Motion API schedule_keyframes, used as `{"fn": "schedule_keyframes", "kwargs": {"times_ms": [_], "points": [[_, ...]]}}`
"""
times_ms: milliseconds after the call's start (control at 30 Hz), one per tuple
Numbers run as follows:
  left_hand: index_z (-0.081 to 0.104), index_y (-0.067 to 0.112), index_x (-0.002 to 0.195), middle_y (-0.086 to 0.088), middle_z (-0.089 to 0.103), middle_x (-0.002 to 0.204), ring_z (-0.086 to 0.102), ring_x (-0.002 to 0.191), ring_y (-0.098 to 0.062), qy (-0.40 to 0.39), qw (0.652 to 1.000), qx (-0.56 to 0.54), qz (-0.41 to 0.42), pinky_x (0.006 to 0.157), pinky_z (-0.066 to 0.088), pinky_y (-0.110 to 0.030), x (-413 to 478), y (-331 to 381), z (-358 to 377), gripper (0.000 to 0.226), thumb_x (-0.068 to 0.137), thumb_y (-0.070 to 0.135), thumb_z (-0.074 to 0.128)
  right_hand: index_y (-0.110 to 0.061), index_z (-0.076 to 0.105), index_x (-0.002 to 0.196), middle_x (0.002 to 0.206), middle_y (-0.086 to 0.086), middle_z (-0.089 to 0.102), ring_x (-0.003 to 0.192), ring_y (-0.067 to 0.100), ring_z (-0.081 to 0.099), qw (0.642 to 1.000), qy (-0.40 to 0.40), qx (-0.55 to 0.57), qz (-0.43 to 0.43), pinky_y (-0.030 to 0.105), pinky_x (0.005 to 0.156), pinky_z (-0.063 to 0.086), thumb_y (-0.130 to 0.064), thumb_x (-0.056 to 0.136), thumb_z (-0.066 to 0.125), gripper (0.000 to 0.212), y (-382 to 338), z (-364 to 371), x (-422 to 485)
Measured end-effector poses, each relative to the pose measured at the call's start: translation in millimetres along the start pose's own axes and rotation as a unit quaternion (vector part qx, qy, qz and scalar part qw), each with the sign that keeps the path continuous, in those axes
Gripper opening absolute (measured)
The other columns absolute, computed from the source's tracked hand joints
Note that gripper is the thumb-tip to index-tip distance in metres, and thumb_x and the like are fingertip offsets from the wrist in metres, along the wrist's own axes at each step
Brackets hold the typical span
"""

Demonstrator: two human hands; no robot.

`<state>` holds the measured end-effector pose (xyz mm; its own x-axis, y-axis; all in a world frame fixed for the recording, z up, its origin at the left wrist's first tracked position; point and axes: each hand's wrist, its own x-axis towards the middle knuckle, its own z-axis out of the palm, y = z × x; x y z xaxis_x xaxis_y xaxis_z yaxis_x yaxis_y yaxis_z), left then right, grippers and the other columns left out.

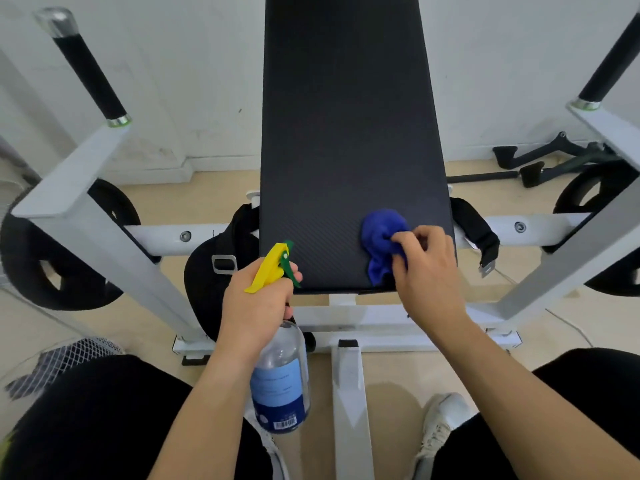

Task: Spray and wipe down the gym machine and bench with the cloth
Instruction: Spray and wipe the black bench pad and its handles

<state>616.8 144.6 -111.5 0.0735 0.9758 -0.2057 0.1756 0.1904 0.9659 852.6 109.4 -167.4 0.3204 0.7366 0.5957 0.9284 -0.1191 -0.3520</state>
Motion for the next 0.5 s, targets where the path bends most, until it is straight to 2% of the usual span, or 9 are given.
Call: {"fn": "schedule_keyframes", "kwargs": {"times_ms": [100,267,367,500], "points": [[0.076,0.016,0.090,-0.003,0.078,0.091,0.059,0.073,-0.013,-0.001,1.000,-0.011,-0.016,0.056,0.049,-0.024,1.4,-7.6,-15.1,0.037,0.081,-0.008,0.050,-0.005,0.063,0.110,0.113,0.015,0.051,0.094,0.033,0.048,1.000,-0.008,0.018,0.003,0.038,0.078,0.045,-0.004,0.088,0.066,0.022,-27.2,12.1,-5.1],[0.077,0.015,0.094,-0.003,0.079,0.093,0.057,0.073,-0.016,-0.005,0.999,-0.030,-0.039,0.057,0.048,-0.027,6.5,-18.9,-47.7,0.041,0.079,-0.011,0.048,-0.011,0.065,0.108,0.110,0.009,0.052,0.095,0.032,0.051,0.985,-0.089,0.084,-0.119,0.045,0.078,0.050,-0.005,0.085,0.068,0.023,-82.4,37.8,-9.7],[0.076,0.011,0.096,-0.003,0.079,0.093,0.053,0.066,-0.016,-0.030,0.998,-0.032,-0.052,0.058,0.045,-0.030,11.1,-23.1,-64.5,0.038,0.075,-0.007,0.049,-0.012,0.068,0.109,0.113,0.005,0.052,0.101,0.028,0.051,0.969,-0.115,0.131,-0.174,0.034,0.084,0.048,-0.004,0.087,0.068,0.023,-95.4,40.0,-1.8],[0.075,0.008,0.097,-0.006,0.079,0.095,0.056,0.072,-0.018,-0.069,0.995,-0.019,-0.071,0.056,0.046,-0.027,19.5,-36.2,-84.5,0.039,0.077,-0.011,0.048,-0.012,0.071,0.109,0.116,0.003,0.051,0.108,0.023,0.051,0.983,-0.048,0.159,-0.077,0.022,0.095,0.039,0.001,0.086,0.066,0.027,-95.0,28.4,18.8]]}}
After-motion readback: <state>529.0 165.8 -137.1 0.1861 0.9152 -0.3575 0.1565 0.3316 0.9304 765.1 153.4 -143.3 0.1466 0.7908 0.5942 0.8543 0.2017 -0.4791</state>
